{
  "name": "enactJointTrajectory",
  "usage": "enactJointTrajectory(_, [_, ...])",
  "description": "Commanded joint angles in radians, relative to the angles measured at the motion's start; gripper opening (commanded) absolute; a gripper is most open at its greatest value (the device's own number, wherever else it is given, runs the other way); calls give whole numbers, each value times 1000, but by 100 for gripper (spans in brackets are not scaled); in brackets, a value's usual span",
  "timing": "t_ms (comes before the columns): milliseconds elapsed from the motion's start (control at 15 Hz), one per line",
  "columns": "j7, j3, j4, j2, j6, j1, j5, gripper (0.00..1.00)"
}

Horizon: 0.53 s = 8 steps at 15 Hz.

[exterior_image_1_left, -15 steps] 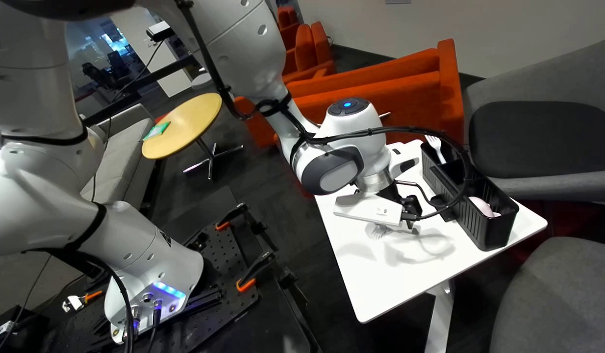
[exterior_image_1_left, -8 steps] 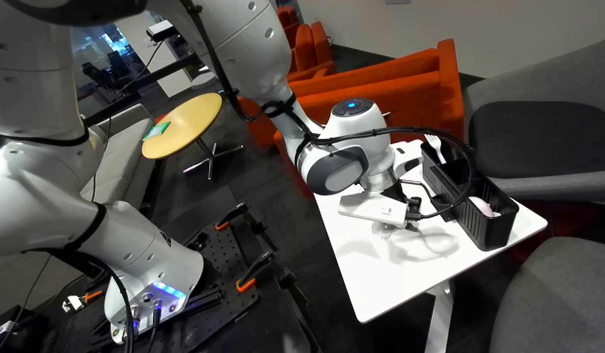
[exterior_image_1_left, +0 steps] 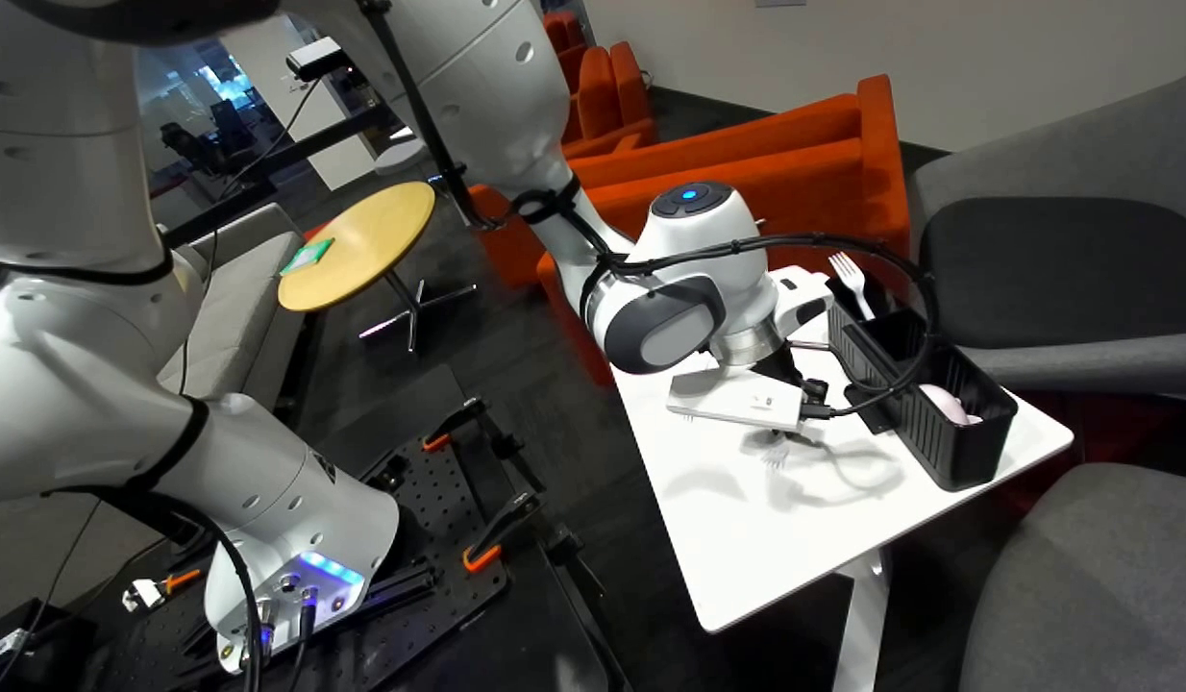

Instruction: Put the spoon into the black object.

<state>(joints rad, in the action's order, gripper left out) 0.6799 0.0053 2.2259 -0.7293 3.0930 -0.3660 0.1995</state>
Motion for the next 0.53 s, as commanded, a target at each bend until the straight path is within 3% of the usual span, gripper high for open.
enactJointTrajectory(0, [-58, -36, 52, 55, -6, 59, 37, 3])
enactJointTrajectory(133, [-79, -89, 90, 112, -34, 132, 61, 3])
enactJointTrajectory(467, [-180, -315, 137, 262, -180, 383, 218, 3])
